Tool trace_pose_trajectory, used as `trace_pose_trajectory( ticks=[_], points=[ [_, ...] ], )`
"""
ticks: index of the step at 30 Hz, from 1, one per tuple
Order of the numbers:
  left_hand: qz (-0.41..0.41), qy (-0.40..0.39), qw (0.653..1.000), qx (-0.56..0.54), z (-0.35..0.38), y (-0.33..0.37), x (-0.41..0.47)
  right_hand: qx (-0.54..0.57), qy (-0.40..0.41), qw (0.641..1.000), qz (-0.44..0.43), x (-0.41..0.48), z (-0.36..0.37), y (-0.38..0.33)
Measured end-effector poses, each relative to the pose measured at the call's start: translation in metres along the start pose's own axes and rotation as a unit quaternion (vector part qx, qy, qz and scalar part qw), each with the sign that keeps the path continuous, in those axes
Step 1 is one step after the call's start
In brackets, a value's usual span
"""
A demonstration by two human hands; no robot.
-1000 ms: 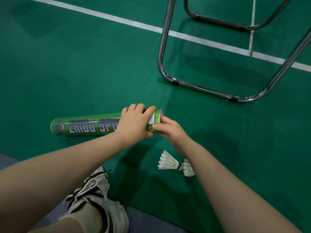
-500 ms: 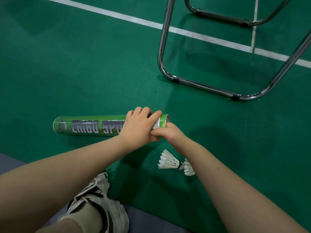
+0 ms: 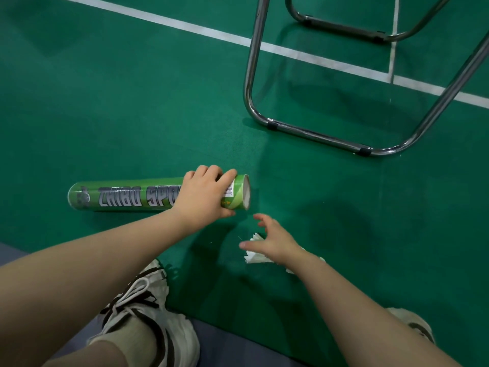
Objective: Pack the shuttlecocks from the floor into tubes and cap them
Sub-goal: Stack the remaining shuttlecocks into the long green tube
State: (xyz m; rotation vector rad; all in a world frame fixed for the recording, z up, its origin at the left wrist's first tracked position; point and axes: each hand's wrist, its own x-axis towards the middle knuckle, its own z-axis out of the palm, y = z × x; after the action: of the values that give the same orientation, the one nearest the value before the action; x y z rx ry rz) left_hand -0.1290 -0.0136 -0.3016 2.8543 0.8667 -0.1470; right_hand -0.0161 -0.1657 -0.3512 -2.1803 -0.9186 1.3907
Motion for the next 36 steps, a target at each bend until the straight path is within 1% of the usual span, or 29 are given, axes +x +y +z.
trace_pose_trajectory(
  ticks=[2,5,6,8,9,11,13,14,17,19,20,22,23,24,25,29,31,33,34,35,36],
  points=[
    [-0.001,0.0,1.0,-0.001,0.001,0.001,0.0,-0.091,-0.016,0.996,-0.002,0.001,0.007,0.007],
    [0.003,0.004,1.0,-0.003,0.001,0.004,-0.001,-0.207,-0.02,0.978,-0.003,-0.001,0.011,0.01],
    [0.005,0.005,1.0,-0.001,0.002,0.005,-0.001,-0.228,-0.015,0.973,-0.005,-0.001,0.011,0.01],
    [0.011,0.009,1.0,0.0,0.004,0.007,-0.001,-0.232,0.011,0.973,-0.005,0.0,0.012,0.011],
    [0.012,0.009,1.0,-0.001,0.004,0.008,-0.001,-0.212,0.027,0.977,-0.006,0.0,0.012,0.011],
    [0.012,0.002,1.0,0.001,0.004,0.01,0.0,-0.134,0.062,0.989,-0.011,0.001,0.009,0.01],
    [0.01,-0.006,1.0,0.003,0.003,0.011,0.002,-0.042,0.119,0.992,-0.011,0.003,0.002,0.007],
    [0.008,-0.009,1.0,0.003,0.003,0.011,0.002,-0.006,0.157,0.988,-0.007,0.003,-0.003,0.004],
    [0.003,-0.015,1.0,-0.002,0.003,0.012,0.004,0.086,0.268,0.959,0.015,0.006,-0.022,-0.002],
    [0.0,-0.017,1.0,-0.002,0.004,0.013,0.006,0.163,0.314,0.935,0.02,0.007,-0.033,-0.007],
    [0.0,-0.018,1.0,-0.001,0.004,0.014,0.006,0.22,0.324,0.92,0.02,0.008,-0.038,-0.01],
    [0.0,-0.018,1.0,0.001,0.005,0.017,0.007,0.365,0.318,0.875,0.019,0.009,-0.046,-0.017],
    [0.0,-0.017,1.0,-0.001,0.006,0.019,0.008,0.434,0.298,0.85,0.019,0.009,-0.049,-0.02],
    [-0.001,-0.017,1.0,-0.003,0.006,0.021,0.009,0.485,0.27,0.831,0.015,0.009,-0.05,-0.023],
    [-0.001,-0.018,1.0,-0.005,0.006,0.023,0.009,0.507,0.249,0.825,0.01,0.009,-0.051,-0.025],
    [0.001,-0.016,1.0,-0.006,0.004,0.033,0.013,0.488,0.194,0.851,-0.019,0.003,-0.045,-0.031],
    [0.0,-0.013,1.0,-0.009,0.002,0.037,0.016,0.482,0.14,0.864,-0.036,0.0,-0.043,-0.033],
    [0.001,-0.007,1.0,-0.013,0.0,0.041,0.019,0.45,0.096,0.887,-0.044,0.001,-0.038,-0.031],
    [0.001,-0.004,1.0,-0.015,-0.001,0.043,0.019,0.437,0.09,0.894,-0.044,0.001,-0.037,-0.03],
    [-0.001,-0.001,1.0,-0.017,-0.002,0.044,0.02,0.435,0.103,0.893,-0.041,0.001,-0.035,-0.027],
    [-0.003,0.004,1.0,-0.02,-0.002,0.044,0.02,0.446,0.13,0.884,-0.042,-0.001,-0.035,-0.027]
  ],
)
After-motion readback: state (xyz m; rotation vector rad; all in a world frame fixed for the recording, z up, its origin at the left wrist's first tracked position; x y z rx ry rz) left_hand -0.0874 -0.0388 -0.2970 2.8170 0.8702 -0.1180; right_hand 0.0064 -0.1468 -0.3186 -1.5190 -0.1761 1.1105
